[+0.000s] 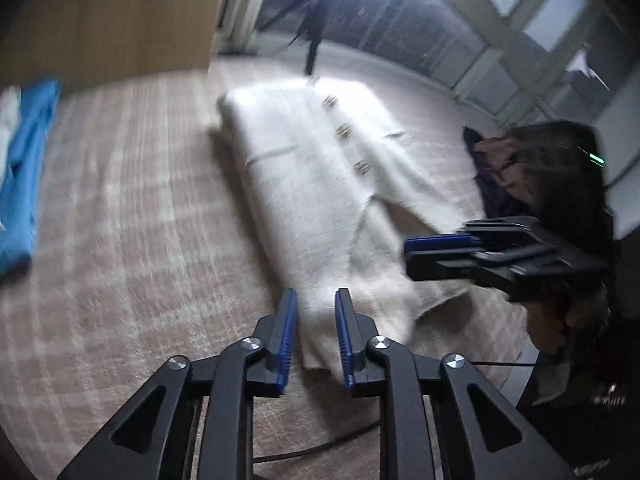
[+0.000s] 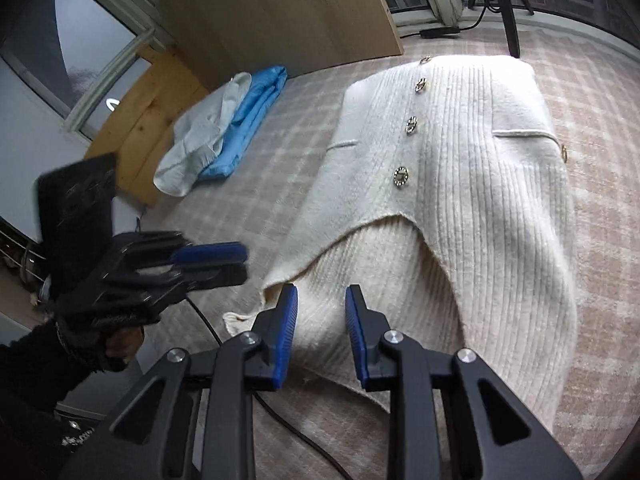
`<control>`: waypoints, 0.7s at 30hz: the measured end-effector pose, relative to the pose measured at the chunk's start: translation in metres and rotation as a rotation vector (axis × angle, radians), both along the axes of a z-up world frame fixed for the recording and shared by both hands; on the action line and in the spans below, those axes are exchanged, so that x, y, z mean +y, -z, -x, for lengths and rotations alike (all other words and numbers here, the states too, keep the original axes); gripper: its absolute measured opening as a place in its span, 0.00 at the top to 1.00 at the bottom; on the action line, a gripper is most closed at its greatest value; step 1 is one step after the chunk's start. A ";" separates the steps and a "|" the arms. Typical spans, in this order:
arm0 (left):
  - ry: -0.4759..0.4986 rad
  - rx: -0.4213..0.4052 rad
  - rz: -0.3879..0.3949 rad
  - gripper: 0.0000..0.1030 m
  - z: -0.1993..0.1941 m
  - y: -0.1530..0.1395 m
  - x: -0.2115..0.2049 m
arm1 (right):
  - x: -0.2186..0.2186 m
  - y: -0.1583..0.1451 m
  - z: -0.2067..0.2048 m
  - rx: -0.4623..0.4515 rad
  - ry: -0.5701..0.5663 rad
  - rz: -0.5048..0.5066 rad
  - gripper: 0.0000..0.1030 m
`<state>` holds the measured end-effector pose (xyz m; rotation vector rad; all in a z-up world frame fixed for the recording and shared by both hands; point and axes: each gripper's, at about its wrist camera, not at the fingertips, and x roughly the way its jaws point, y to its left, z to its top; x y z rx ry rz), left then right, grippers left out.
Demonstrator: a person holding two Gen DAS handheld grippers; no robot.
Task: Fold clothes
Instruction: 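Move both grippers to the hem of the cream buttoned cardigan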
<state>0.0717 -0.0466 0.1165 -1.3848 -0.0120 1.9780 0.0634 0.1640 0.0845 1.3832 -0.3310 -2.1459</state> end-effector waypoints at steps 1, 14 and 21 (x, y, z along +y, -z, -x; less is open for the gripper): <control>-0.022 -0.028 -0.001 0.71 0.005 0.006 -0.001 | -0.002 0.002 0.000 0.001 -0.005 -0.011 0.76; -0.056 0.035 0.050 0.95 -0.010 -0.019 0.017 | 0.013 0.017 0.001 -0.032 0.017 -0.085 0.76; -0.003 0.028 0.160 0.91 -0.019 0.001 0.033 | 0.006 0.014 -0.003 -0.035 -0.050 -0.249 0.83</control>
